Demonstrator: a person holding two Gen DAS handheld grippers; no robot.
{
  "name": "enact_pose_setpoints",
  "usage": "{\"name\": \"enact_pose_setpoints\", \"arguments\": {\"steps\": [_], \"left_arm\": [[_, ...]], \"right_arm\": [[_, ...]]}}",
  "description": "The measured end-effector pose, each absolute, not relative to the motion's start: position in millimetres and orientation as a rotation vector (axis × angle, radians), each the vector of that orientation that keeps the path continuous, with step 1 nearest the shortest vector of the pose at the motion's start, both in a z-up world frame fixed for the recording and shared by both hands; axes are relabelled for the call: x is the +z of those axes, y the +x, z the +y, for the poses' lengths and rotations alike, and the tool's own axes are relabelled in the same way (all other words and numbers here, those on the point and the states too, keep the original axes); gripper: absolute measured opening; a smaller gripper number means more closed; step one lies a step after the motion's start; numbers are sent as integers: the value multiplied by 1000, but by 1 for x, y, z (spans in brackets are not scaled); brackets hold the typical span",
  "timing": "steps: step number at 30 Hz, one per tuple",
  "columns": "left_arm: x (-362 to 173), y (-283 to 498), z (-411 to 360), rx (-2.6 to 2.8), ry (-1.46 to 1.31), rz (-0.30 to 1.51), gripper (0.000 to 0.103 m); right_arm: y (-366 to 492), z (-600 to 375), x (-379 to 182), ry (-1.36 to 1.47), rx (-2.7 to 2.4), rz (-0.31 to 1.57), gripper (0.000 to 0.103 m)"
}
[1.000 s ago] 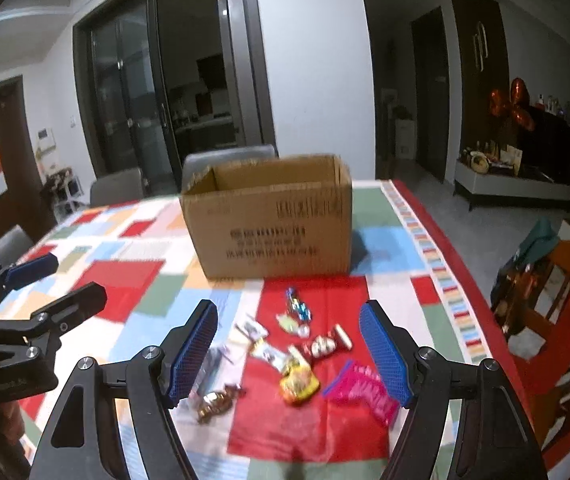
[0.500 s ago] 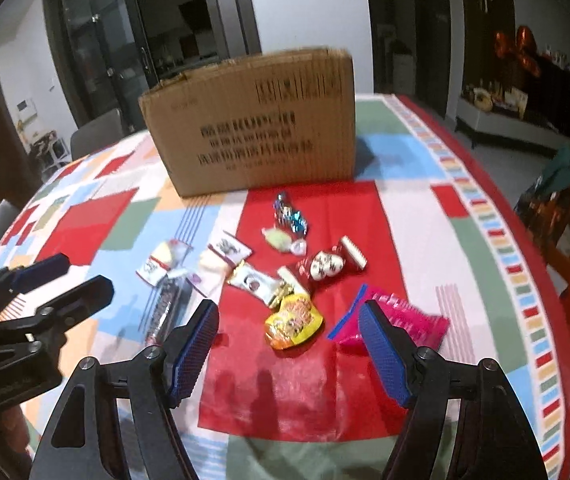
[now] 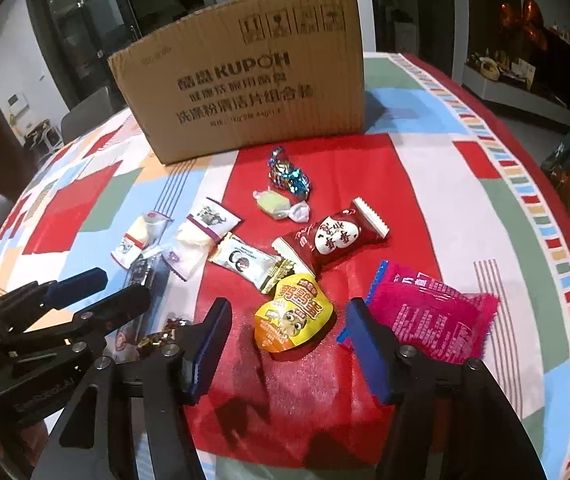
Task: Organize snacks
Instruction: 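Grasp the dark wrapped bar with the left tool while the right grasps the yellow packet, then carry the dark bar and yellow packet with both tools over the box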
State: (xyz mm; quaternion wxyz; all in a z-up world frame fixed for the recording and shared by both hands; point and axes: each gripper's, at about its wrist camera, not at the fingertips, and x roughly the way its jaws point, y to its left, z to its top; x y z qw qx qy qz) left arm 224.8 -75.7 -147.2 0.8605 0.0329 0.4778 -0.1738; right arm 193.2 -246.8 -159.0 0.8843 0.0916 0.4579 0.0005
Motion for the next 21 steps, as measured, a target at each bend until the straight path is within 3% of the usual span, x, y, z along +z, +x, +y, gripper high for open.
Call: {"name": "enact_pose_setpoints", "arguments": {"steps": [5, 7, 9, 11, 21], "left_arm": [[-155, 230, -77, -368, 46, 1033, 49], [-155, 230, -78, -364, 49, 1027, 45], [-156, 231, -79, -361, 56, 1024, 35], [-156, 230, -80, -365, 66, 1020, 28], [-143, 221, -81, -376, 91, 989, 22]], "right_arm": [[199, -243, -163, 170, -5, 957, 55], [200, -242, -163, 160, -5, 955, 52], [201, -239, -163, 135, -8, 954, 42], [201, -237, -163, 116, 1, 953, 42], [191, -234, -147, 135, 29, 917, 42]]}}
